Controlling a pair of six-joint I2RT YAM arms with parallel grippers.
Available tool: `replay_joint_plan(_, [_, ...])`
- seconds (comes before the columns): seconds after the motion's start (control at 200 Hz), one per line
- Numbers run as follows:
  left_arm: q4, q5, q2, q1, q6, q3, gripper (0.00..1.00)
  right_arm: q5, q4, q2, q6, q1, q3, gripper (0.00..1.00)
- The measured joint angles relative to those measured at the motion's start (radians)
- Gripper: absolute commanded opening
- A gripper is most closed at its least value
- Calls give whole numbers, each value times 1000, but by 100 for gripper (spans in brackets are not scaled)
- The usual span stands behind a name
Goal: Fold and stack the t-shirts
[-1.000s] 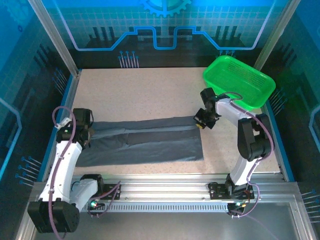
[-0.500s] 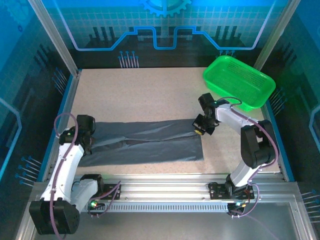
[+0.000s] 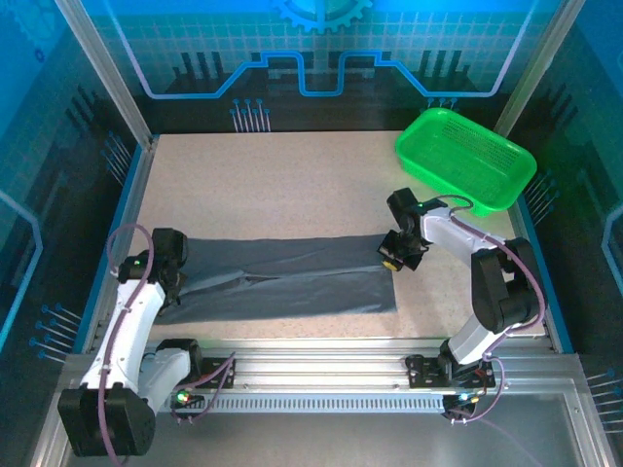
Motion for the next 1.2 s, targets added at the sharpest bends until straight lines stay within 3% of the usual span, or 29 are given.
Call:
replay_joint_plan(0.39, [24,12,0,0,-2,-56,0,21,-19,0,0,37,-4,0])
replay_joint_plan(0.59, [35,38,19,0,-23,-66,0,36,-44,0,-8,38,-3,5])
replay_joint_plan(0.81, [26,37,4,0,-27,-68,0,51,-63,0,-23,38,-3,14])
replay_joint_plan(1.025, [-24,39,-68,0,-36,-43,0,57,-79,0,-39,38,21,38])
replay_joint_plan(1.201, [-61,50,-72,0,-65,-6,0,79,-82,-10,-54,38,35,40])
